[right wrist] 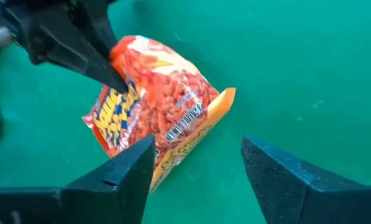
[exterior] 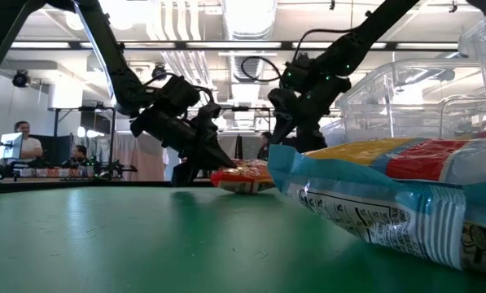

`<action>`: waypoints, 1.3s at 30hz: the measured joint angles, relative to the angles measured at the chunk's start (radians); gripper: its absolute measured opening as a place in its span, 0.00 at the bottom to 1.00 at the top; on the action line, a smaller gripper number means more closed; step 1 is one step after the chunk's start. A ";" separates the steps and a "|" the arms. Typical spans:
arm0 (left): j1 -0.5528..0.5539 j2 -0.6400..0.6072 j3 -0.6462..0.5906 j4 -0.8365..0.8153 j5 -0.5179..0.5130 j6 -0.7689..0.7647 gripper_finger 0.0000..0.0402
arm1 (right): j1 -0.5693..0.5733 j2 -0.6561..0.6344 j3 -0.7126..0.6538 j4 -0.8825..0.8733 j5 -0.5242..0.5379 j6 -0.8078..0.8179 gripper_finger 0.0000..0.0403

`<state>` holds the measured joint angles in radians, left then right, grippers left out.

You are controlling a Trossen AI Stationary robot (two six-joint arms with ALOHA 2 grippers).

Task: Sort Maruchan noodles
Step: Put the red noodle pack into the top transparent bin

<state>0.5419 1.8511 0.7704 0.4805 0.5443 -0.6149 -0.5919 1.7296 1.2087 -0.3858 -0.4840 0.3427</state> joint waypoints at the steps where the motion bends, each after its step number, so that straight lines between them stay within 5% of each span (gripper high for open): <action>1: 0.000 0.000 0.000 0.000 0.004 0.006 0.01 | 0.000 0.009 0.000 0.001 -0.008 -0.004 0.58; 10: 0.000 0.000 0.000 0.001 0.171 0.133 0.00 | -0.010 0.063 0.000 0.057 -0.176 -0.065 0.60; 19: 0.000 0.000 0.007 0.043 0.179 0.136 0.00 | 0.001 0.136 0.001 0.172 -0.399 0.013 0.60; 30: 0.000 0.000 0.048 0.058 0.185 0.139 0.00 | 0.014 0.144 0.012 0.190 -0.472 0.029 0.55; 39: 0.001 0.000 0.077 0.048 0.182 0.009 0.13 | 0.014 0.144 0.013 0.191 -0.489 0.027 0.37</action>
<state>0.5432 1.8511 0.8472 0.5283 0.7258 -0.6062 -0.5781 1.8736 1.2213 -0.1951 -0.9735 0.3700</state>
